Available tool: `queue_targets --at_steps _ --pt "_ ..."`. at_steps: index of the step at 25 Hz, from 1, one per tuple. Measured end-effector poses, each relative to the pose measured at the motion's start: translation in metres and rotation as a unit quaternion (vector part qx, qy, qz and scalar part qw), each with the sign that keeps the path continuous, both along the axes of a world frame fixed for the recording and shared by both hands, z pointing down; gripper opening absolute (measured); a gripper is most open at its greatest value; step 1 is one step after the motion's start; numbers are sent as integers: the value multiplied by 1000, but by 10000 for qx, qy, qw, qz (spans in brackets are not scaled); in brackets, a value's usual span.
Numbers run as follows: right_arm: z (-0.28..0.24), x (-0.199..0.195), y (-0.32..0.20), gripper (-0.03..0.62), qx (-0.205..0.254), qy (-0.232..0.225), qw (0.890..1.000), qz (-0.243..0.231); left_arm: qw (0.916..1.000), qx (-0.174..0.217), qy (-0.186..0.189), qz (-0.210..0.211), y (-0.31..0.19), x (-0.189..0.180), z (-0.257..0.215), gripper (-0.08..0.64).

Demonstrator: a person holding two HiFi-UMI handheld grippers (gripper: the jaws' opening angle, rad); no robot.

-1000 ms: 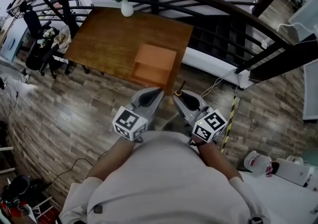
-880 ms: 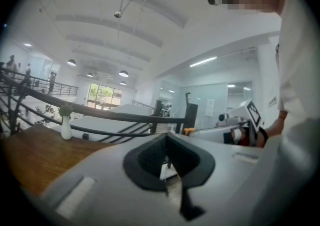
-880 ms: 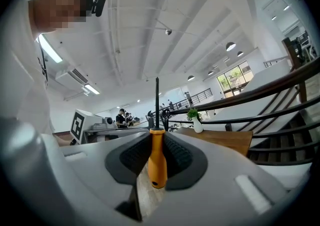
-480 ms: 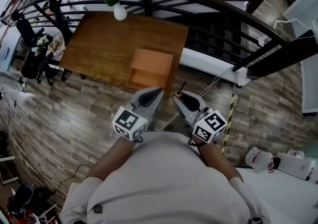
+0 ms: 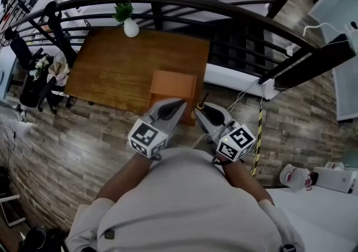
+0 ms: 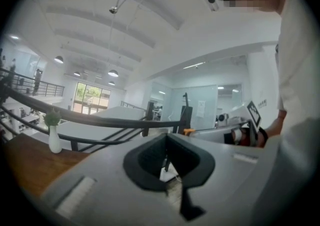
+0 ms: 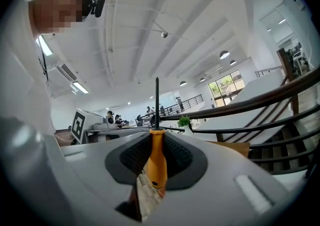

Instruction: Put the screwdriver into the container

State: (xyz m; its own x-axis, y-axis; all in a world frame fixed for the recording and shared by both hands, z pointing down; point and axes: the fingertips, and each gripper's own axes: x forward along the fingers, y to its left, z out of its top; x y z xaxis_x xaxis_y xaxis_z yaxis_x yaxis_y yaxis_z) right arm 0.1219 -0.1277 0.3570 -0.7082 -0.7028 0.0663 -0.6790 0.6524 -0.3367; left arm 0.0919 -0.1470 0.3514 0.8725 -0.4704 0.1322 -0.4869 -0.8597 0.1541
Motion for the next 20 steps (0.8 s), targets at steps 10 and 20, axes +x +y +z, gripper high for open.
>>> queue_targets --at_steps 10,20 --pt "-9 -68 -49 78 10 6 9996 283 9995 52 26 304 -50 -66 -12 3" --pt "1 -128 -73 78 -92 4 9992 387 9991 -77 14 418 -78 -124 0 3"
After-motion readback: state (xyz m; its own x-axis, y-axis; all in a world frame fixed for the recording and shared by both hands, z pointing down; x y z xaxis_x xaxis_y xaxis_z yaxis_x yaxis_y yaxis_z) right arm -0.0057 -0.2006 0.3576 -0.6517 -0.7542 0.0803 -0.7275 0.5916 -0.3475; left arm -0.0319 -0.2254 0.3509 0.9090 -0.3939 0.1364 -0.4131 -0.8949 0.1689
